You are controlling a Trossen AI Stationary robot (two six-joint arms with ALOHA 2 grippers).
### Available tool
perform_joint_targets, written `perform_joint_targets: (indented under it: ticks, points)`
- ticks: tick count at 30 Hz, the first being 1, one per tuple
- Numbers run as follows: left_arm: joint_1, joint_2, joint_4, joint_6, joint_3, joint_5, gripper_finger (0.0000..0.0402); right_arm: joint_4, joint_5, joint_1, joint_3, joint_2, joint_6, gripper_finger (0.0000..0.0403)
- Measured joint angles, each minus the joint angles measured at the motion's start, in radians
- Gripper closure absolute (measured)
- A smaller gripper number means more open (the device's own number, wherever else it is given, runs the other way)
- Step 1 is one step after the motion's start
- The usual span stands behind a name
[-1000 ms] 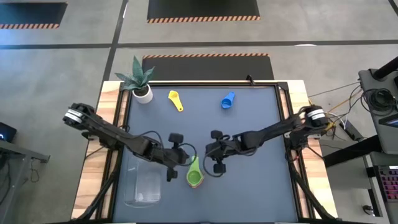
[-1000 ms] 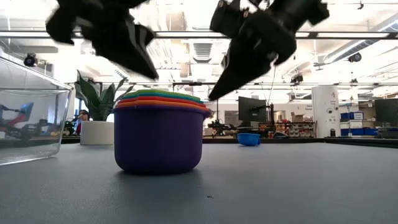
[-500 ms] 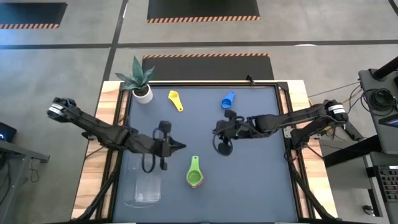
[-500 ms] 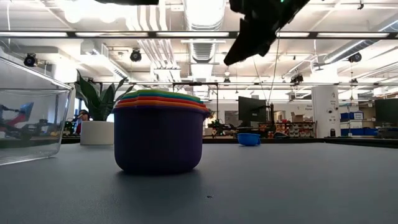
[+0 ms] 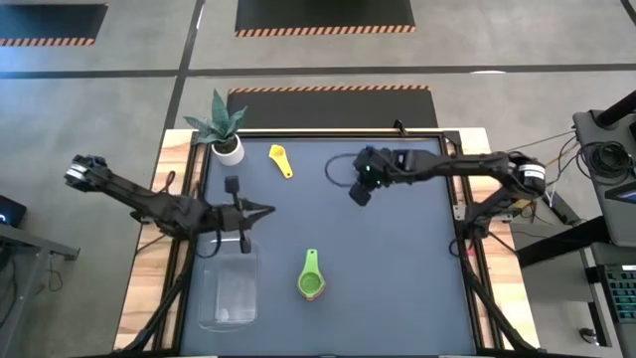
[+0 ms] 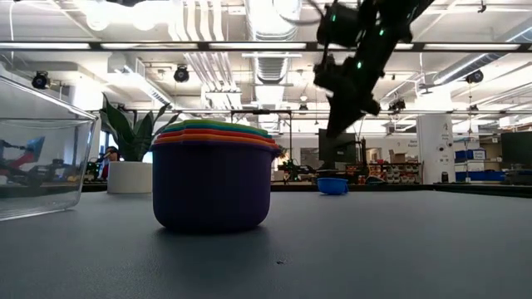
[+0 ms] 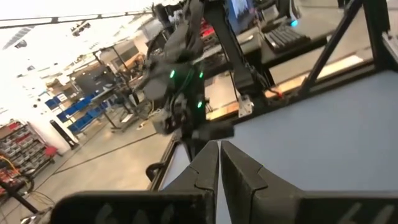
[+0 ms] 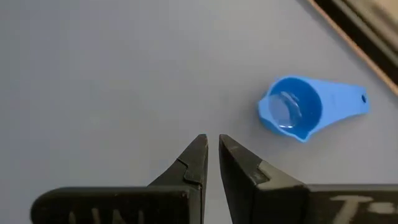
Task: Nest measuring cups in basket
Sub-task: Stack the blue measuring cup on top of the green measuring cup
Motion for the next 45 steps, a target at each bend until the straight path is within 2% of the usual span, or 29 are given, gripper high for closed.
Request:
perform_joint_targets:
  ticks: [2, 10, 22, 29, 38, 45]
  points:
    - [0.000, -0.021, -0.001, -0.006, -0.007, 0.000, 0.0402, 0.003, -0.027, -0.046, 0.000, 0.024, -0.005, 0.0375]
    - [0.000, -0.037, -0.002, -0.009, -0.014, 0.001, 0.0402, 0.001, -0.025, -0.160, 0.030, 0.102, 0.004, 0.0366]
    - [0.000, -0.028, -0.002, -0.006, -0.013, 0.002, 0.0402, -0.007, -0.027, -0.196, 0.167, 0.273, -0.073, 0.0247]
    - [0.000, -0.028, -0.002, -0.005, -0.013, 0.003, 0.0402, -0.035, -0.027, -0.196, 0.201, 0.327, -0.074, 0.0215]
    - [0.000, -0.028, -0.002, -0.005, -0.013, 0.003, 0.0402, -0.030, -0.019, -0.195, 0.198, 0.381, -0.074, 0.0233]
    - [0.000, -0.028, -0.002, -0.005, -0.013, 0.003, 0.0402, -0.029, -0.019, -0.195, 0.197, 0.387, -0.074, 0.0306]
